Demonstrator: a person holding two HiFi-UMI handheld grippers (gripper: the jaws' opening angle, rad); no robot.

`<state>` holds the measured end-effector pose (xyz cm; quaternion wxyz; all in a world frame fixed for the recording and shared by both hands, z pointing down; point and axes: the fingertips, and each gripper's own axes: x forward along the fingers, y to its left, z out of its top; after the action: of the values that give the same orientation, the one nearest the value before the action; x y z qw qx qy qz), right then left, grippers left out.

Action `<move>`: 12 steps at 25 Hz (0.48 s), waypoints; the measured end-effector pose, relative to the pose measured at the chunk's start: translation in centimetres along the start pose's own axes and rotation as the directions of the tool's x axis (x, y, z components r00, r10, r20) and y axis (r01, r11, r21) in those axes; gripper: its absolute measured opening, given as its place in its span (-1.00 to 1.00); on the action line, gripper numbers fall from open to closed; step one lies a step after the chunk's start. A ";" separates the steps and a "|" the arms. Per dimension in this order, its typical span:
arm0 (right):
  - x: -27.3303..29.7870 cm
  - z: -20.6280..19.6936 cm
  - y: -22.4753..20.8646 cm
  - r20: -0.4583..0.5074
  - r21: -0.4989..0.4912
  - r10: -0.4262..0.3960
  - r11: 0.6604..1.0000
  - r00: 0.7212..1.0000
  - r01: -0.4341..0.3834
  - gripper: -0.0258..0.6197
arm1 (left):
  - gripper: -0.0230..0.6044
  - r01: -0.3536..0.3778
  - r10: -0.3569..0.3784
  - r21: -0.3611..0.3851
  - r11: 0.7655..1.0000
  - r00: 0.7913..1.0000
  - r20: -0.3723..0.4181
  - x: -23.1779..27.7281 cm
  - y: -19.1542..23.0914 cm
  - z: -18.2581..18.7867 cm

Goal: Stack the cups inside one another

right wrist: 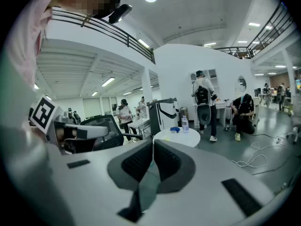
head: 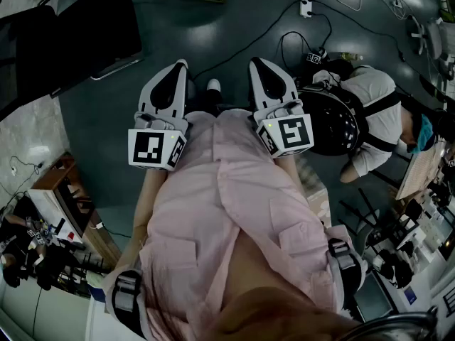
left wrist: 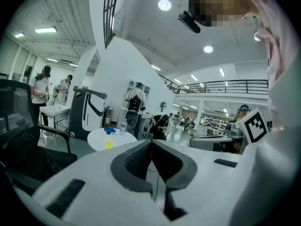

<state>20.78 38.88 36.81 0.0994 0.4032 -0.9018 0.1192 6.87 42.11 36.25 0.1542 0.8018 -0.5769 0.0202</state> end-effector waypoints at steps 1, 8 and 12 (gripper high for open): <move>-0.2 0.0 0.0 0.000 -0.001 0.002 1.000 1.000 -0.002 -0.82 | -0.88 -0.005 0.005 0.000 1.000 1.000 0.002 -0.1 -0.2 0.0; -1.5 -0.1 -0.2 0.002 0.001 0.016 1.000 1.000 -0.016 -0.82 | -0.88 -0.027 0.027 -0.009 1.000 0.999 0.027 -0.9 -1.3 0.2; -1.5 -0.1 -0.4 0.005 0.005 0.022 1.000 1.000 -0.022 -0.82 | -0.88 -0.028 0.028 0.001 1.000 0.999 0.027 -0.8 -1.6 0.2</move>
<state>22.09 39.67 36.57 0.0950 0.3940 -0.9061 0.1214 8.05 43.18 35.51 0.1455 0.7940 -0.5902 0.0120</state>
